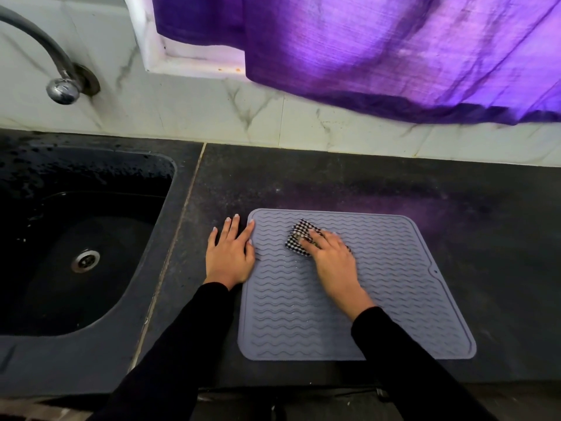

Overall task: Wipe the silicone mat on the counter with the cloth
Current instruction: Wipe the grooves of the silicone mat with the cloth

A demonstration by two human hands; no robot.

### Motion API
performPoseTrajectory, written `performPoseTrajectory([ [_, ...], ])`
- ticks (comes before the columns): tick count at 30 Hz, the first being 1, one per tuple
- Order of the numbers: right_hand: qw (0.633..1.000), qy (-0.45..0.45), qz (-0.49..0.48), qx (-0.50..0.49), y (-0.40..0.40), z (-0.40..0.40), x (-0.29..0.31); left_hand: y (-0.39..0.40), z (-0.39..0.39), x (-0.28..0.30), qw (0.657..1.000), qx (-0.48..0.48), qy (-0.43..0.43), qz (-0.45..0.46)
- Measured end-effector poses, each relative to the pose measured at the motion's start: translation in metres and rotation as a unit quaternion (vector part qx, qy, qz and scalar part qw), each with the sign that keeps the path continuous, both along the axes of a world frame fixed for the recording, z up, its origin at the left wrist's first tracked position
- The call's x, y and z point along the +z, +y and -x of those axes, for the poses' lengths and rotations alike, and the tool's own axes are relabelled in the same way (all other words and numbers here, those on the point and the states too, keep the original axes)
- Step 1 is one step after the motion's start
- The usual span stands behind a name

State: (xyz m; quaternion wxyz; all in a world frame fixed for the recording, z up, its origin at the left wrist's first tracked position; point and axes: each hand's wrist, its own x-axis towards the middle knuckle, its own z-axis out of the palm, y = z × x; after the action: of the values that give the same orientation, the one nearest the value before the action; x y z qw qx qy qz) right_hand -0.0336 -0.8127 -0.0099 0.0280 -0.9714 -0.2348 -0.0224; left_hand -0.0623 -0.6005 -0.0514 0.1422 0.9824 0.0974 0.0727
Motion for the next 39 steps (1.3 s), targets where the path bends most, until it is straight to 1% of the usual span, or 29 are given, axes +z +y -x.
performPoseTrajectory([
  [2, 0.999, 0.013, 0.006, -0.04, -0.013, -0.003, 0.005, -0.001, 0.001, 0.0, 1.0, 0.001, 0.002, 0.0],
  [4, 0.994, 0.056, -0.035, -0.088, -0.018, -0.011, 0.015, -0.001, 0.0, 0.001, 1.0, 0.001, 0.001, -0.002],
  [6, 0.975, 0.121, -0.114, -0.148, -0.016, -0.023, 0.033, -0.002, 0.0, 0.001, 1.0, 0.0, 0.003, -0.001],
  [8, 0.944, 0.154, -0.228, -0.182, -0.006, -0.027, 0.047, -0.002, 0.001, 0.001, 1.0, -0.002, 0.004, -0.005],
  [9, 0.933, 0.153, -0.273, -0.175, 0.003, -0.024, 0.051, -0.002, 0.001, 0.0, 1.0, -0.004, 0.003, -0.003],
  [10, 0.934, 0.144, -0.293, -0.147, 0.012, -0.015, 0.053, -0.001, 0.001, 0.0, 1.0, -0.007, 0.003, 0.001],
  [11, 0.943, 0.126, -0.292, -0.097, 0.021, -0.005, 0.052, 0.0, 0.001, 0.0, 1.0, -0.011, 0.004, 0.004],
  [12, 0.957, 0.116, -0.262, -0.045, 0.03, 0.007, 0.046, 0.0, 0.001, 0.0, 1.0, -0.013, 0.006, 0.004],
  [13, 0.973, 0.098, -0.206, 0.003, 0.037, 0.019, 0.038, 0.0, 0.001, 0.0, 1.0, -0.013, 0.007, 0.001],
  [14, 0.988, 0.058, -0.14, 0.039, 0.041, 0.029, 0.029, 0.0, 0.002, 0.001, 1.0, -0.011, 0.006, -0.001],
  [15, 0.994, 0.009, -0.09, 0.059, 0.041, 0.034, 0.019, 0.0, 0.002, 0.001, 1.0, -0.008, 0.004, -0.001],
  [16, 0.996, -0.01, -0.071, 0.056, 0.038, 0.037, 0.011, 0.0, 0.002, 0.0, 1.0, -0.007, 0.003, -0.001],
  [18, 0.998, -0.001, -0.035, 0.045, 0.031, 0.04, 0.006, 0.0, 0.001, 0.0, 1.0, -0.007, 0.006, -0.002],
  [21, 0.998, -0.003, -0.023, 0.053, 0.016, 0.037, 0.011, 0.001, 0.001, -0.002, 1.0, -0.007, 0.018, -0.008],
  [23, 0.999, 0.009, -0.012, 0.029, 0.006, 0.035, 0.014, 0.001, 0.0, -0.002, 1.0, -0.006, 0.014, -0.01],
  [25, 1.0, -0.019, 0.009, 0.0, -0.005, 0.034, 0.014, 0.002, 0.0, -0.002, 1.0, -0.006, 0.012, -0.009],
  [27, 0.999, -0.024, 0.031, -0.024, -0.012, 0.036, 0.021, 0.0, 0.001, -0.001, 1.0, -0.004, 0.01, -0.003],
  [28, 0.999, -0.002, 0.039, -0.029, -0.013, 0.032, 0.026, -0.001, 0.001, 0.0, 1.0, -0.002, 0.008, 0.0],
  [29, 0.998, 0.026, 0.03, -0.052, -0.013, 0.024, 0.033, -0.002, 0.001, 0.001, 1.0, 0.001, 0.007, 0.003],
  [30, 0.992, 0.077, 0.0, -0.1, -0.012, 0.016, 0.042, -0.003, 0.002, 0.002, 1.0, 0.002, 0.007, 0.006],
  [31, 0.978, 0.132, -0.048, -0.156, -0.012, 0.009, 0.053, -0.003, 0.002, 0.002, 1.0, 0.002, 0.005, 0.01],
  [32, 0.961, 0.162, -0.113, -0.193, -0.011, 0.003, 0.061, -0.003, 0.003, 0.003, 1.0, 0.0, 0.0, 0.012],
  [33, 0.948, 0.169, -0.177, -0.203, -0.007, 0.001, 0.066, -0.003, 0.003, 0.004, 1.0, -0.005, -0.002, 0.012],
  [34, 0.944, 0.164, -0.215, -0.187, -0.002, 0.005, 0.069, -0.003, 0.004, 0.004, 1.0, -0.012, -0.001, 0.011],
  [35, 0.95, 0.152, -0.228, -0.151, 0.005, 0.012, 0.067, -0.002, 0.004, 0.004, 1.0, -0.019, 0.002, 0.01],
  [36, 0.96, 0.14, -0.218, -0.103, 0.013, 0.021, 0.06, -0.001, 0.003, 0.004, 1.0, -0.025, 0.004, 0.01],
  [37, 0.972, 0.132, -0.188, -0.053, 0.019, 0.031, 0.051, -0.001, 0.003, 0.004, 1.0, -0.029, 0.007, 0.009],
  [38, 0.982, 0.125, -0.14, -0.015, 0.025, 0.04, 0.042, -0.001, 0.003, 0.004, 0.999, -0.03, 0.009, 0.007],
  [39, 0.991, 0.101, -0.088, 0.011, 0.028, 0.048, 0.034, -0.001, 0.002, 0.004, 1.0, -0.028, 0.011, 0.005],
])
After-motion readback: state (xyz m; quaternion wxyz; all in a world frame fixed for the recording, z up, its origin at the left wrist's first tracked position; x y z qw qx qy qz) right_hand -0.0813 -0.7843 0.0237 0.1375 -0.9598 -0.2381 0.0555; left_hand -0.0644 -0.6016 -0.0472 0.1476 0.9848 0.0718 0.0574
